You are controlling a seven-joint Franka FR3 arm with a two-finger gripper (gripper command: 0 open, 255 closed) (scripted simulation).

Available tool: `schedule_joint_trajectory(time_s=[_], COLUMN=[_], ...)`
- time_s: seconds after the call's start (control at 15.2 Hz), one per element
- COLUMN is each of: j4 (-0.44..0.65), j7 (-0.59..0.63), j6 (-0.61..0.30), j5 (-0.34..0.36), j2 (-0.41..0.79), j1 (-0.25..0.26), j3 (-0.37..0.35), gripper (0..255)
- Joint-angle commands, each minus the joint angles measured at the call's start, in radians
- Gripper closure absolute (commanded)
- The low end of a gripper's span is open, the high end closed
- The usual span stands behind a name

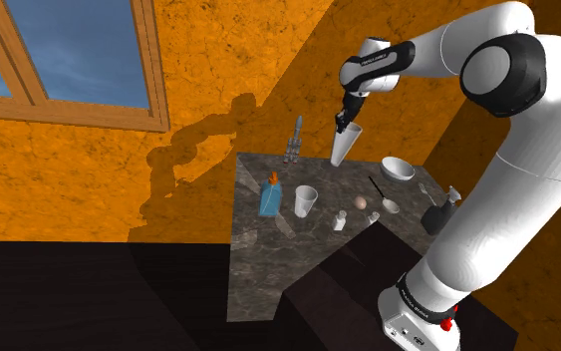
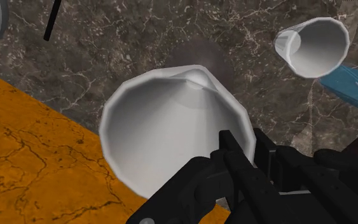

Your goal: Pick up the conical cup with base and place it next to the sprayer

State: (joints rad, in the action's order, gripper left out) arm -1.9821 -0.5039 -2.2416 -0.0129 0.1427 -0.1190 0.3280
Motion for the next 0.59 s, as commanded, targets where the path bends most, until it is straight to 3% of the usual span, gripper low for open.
schedule_joint_trajectory(time_s=[0.0, 0.53], j4=[0.014, 0.082], j7=[0.003, 0.009], j6=[0.026, 0.127], j5=[0.005, 0.019], j2=[-0.013, -0.048], j1=[0.001, 0.004], j3=[0.001, 0.002], gripper=[255, 255])
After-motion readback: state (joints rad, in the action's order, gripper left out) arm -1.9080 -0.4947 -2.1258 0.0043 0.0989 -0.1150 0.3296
